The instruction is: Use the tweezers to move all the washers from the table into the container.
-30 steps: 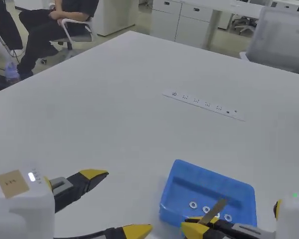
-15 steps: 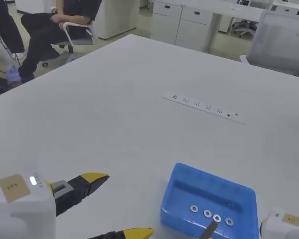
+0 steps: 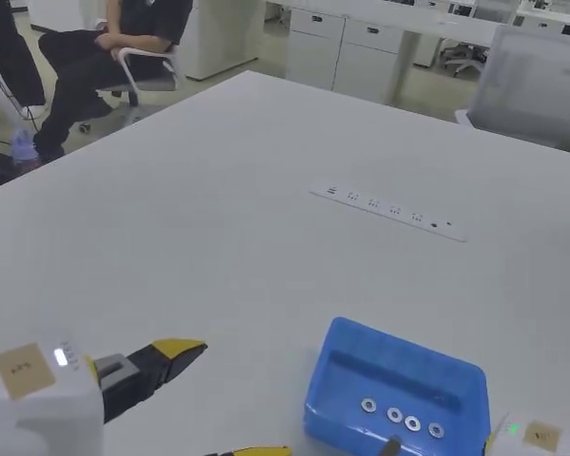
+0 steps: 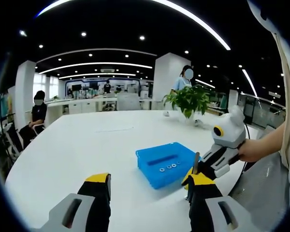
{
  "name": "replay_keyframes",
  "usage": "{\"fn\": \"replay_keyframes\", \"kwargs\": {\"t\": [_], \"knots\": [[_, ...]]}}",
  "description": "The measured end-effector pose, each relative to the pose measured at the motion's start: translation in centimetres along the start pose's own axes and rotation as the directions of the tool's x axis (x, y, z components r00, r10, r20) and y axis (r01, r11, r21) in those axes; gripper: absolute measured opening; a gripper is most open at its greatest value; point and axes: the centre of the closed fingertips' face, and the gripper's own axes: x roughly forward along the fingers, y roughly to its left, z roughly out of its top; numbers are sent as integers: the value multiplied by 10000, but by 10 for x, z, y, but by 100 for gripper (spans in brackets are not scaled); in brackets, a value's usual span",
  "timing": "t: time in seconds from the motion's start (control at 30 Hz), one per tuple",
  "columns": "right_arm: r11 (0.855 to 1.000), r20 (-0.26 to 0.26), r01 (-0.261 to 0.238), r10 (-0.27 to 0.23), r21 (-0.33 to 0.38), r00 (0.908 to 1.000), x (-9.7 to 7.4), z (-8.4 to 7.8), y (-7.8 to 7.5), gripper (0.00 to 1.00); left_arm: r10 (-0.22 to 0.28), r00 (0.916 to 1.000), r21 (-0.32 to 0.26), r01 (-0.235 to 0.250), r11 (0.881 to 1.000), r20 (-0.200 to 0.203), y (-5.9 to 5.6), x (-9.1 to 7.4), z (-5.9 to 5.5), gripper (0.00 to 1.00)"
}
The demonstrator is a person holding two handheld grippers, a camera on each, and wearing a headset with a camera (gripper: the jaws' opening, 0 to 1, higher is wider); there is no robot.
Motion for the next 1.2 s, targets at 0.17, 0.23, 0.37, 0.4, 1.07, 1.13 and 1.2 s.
{"fn": "replay_keyframes", "kwargs": {"t": [0.17,0.23,0.37,0.4,1.07,1.13,1.2], "knots": [[9939,-232,-156,131,-1096,9996,2,-3,13,5,-11,10000,0,11,10000,1,0,0,0,65],[9907,-300,-172,133,-1349,9995,2,-4,15,5,-10,10000,2,10,10000,-2,0,0,0,65],[9806,-347,-143,77,-1953,9994,4,-4,18,5,8,10000,12,-8,10000,-12,0,-1,0,64],[9763,-381,-160,80,-2160,9992,4,-4,19,5,22,10000,8,-22,10000,1,0,-1,0,64],[9673,-249,-116,55,-2534,9997,0,-5,16,3,69,10000,20,-69,10000,29,1,-1,0,64],[9854,-49,24,-32,-1702,10000,-2,-4,11,3,89,10000,10,-89,10000,38,1,-1,0,64],[9952,103,-49,59,-974,9999,-4,-4,10,3,94,9999,-1,-94,10000,53,1,-1,1,64]]}}
